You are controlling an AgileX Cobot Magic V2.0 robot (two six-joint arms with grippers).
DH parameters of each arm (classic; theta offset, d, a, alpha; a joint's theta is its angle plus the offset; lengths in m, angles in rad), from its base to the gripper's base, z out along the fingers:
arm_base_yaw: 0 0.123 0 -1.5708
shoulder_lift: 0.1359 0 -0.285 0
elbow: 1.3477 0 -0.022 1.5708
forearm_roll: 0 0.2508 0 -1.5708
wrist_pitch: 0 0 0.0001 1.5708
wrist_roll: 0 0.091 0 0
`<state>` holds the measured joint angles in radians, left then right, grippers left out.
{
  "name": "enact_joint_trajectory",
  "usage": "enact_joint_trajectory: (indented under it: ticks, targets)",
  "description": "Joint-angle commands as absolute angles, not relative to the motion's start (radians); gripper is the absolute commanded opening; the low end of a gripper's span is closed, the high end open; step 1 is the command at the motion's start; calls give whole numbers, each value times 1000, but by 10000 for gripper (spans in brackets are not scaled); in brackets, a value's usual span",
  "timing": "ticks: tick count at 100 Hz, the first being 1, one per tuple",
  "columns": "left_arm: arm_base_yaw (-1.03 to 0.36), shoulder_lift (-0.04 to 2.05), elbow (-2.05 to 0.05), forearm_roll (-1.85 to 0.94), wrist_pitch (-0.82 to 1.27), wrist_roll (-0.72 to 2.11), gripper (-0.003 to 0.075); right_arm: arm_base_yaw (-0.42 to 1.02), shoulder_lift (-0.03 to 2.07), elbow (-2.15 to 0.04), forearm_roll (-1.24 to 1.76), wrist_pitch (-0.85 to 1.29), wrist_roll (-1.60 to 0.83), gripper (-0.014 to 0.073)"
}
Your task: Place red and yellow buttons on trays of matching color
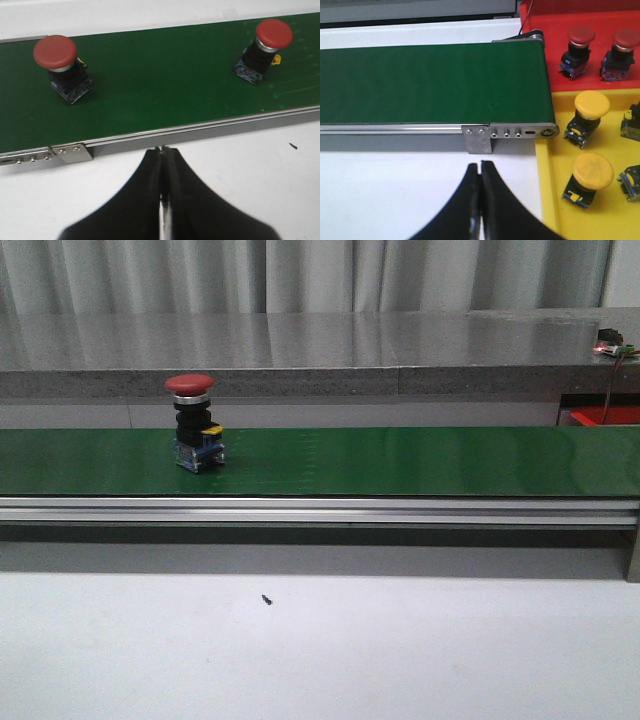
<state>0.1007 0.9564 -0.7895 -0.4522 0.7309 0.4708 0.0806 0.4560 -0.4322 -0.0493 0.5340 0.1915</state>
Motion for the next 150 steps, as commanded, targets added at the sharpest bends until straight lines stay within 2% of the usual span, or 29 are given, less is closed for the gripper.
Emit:
enact_joint_trajectory:
  ticks: [1,36,69,81,88,100,107,135,150]
  targets:
    - [92,869,-773,-491,657,471,-20,83,493,-507,-53,499,165,-122]
    - [92,636,-617,-504,606,471,-20,190,767,-737,-52,586,97,-122]
    - [92,582,-576,-504,608,471,-20,327,1090,-1051,-52,701,96,-111]
    - [92,582,-576,-504,609,471,-20,369,1212,-1183,-52,766,90,-1]
    - [92,582,-576,-504,609,471,-20,393,1278,-1252,-52,803,72,129]
    - [92,582,-576,-504,609,471,-20,431,1372,-1354,-47,836,61,421]
    - [92,582,-576,-504,609,471,-20,453,1420,-1403,-37,849,61,514]
    - [92,582,-576,-504,609,471,-20,546,1592,-1582,-28,905,-42,524]
    - [92,582,-576,-504,609,471,-20,556,1688,-1690,75,1002,-146,524]
